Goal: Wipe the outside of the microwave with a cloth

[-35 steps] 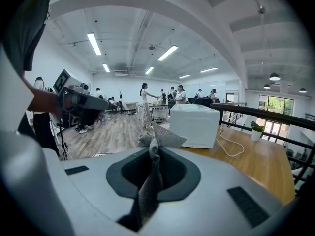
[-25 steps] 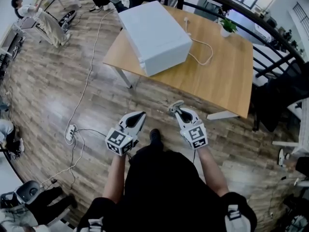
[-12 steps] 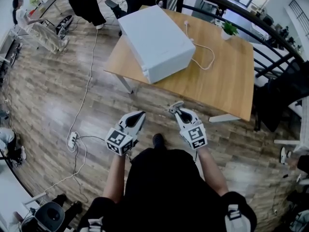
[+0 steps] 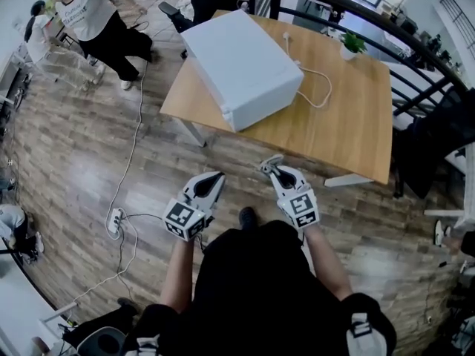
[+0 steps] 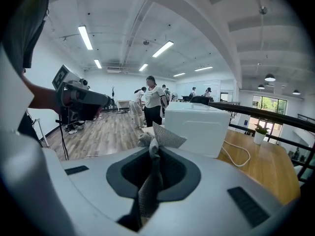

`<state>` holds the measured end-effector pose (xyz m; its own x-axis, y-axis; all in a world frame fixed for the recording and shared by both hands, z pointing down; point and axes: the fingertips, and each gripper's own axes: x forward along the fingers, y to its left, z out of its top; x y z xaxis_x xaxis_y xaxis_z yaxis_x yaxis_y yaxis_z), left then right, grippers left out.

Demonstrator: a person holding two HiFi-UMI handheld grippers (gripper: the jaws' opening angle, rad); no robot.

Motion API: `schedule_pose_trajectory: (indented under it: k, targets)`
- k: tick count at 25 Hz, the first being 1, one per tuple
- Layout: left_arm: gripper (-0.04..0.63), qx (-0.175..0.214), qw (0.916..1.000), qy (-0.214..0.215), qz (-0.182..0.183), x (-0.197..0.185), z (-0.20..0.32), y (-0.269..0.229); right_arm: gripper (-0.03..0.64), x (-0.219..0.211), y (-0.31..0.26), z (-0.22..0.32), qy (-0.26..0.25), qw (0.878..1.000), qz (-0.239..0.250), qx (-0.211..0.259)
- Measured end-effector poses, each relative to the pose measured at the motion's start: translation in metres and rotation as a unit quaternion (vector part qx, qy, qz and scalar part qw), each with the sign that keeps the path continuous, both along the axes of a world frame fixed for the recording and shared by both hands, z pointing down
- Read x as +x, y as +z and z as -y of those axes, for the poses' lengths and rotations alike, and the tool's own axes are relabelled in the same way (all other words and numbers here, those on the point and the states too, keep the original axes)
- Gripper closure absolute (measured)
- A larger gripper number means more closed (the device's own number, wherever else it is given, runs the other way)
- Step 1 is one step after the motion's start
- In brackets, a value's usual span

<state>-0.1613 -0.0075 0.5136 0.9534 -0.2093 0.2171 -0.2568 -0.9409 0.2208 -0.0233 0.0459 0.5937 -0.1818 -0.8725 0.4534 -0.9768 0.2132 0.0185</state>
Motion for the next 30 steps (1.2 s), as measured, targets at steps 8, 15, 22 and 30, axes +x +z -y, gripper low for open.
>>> schedule_pose_trajectory:
  k: [8, 15, 22, 30]
  targets:
    - [0.595, -0.005, 0.9999, -0.01, 0.003, -0.017, -0.001, 0.004, 0.586, -0.014, 0.004, 0.005, -0.011, 1.0, -0.007, -0.002]
    - [0.595, -0.005, 0.9998, -0.021, 0.004, -0.027, 0.0, 0.01, 0.586, -0.013, -0.005, 0.021, -0.021, 1.0, -0.009, 0.01]
    - [0.595, -0.015, 0.9988, -0.042, 0.018, -0.03, 0.007, 0.006, 0.586, -0.016, -0.001, 0.041, -0.04, 0.999, -0.002, 0.009]
    - [0.595, -0.011, 0.9967, -0.077, 0.022, -0.035, 0.018, -0.002, 0.586, -0.013, -0.005, 0.07, -0.061, 0.998, -0.002, 0.014]
